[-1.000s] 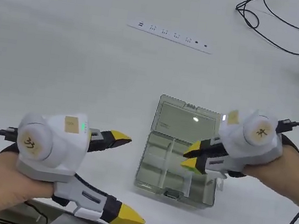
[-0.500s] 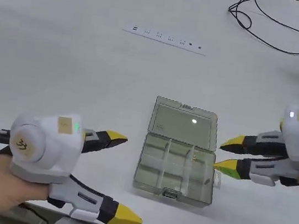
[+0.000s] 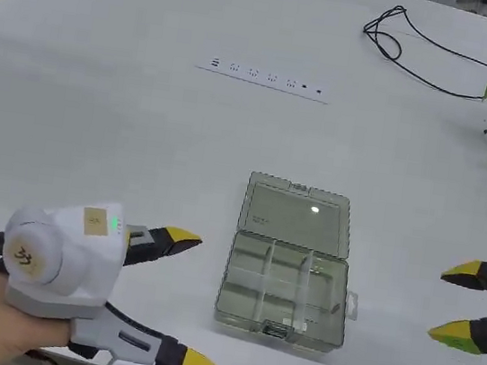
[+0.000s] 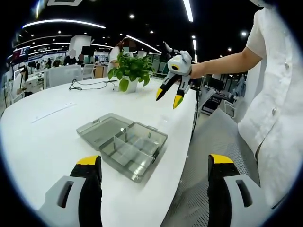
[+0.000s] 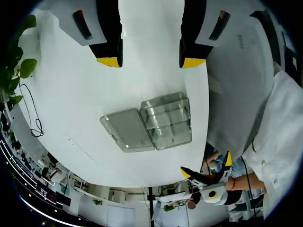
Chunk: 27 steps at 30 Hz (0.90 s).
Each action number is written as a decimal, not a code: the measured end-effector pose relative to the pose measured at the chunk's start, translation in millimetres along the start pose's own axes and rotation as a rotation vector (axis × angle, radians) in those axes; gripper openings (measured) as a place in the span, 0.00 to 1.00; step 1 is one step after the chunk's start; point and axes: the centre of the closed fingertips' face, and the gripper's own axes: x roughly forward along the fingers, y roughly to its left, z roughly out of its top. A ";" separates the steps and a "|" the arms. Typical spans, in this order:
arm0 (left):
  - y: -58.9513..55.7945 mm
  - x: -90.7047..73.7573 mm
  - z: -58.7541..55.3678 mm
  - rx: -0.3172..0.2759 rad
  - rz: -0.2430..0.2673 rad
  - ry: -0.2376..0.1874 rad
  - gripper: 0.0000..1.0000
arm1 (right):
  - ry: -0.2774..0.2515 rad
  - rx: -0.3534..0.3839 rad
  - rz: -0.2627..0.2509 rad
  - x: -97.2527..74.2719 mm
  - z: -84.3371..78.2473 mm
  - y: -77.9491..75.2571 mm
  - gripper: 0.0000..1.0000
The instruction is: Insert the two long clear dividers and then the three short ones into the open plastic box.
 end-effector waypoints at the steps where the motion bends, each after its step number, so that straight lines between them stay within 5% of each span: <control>1: 0.2 -0.2 0.0 -0.001 0.001 0.000 0.95 | 0.029 -0.008 0.001 0.3 -10.1 -1.7 0.50; 8: 0.6 -1.5 -0.3 -0.003 0.007 0.006 0.95 | 0.172 -0.064 0.004 7.9 -58.2 -13.7 0.50; 17: 2.4 -2.7 -0.2 -0.005 0.015 0.017 0.95 | 0.311 -0.149 0.022 25.6 -99.0 -23.5 0.50; 27: 5.2 -2.3 -1.4 -0.011 0.021 0.020 0.95 | 0.386 -0.196 0.040 35.6 -121.4 -23.9 0.49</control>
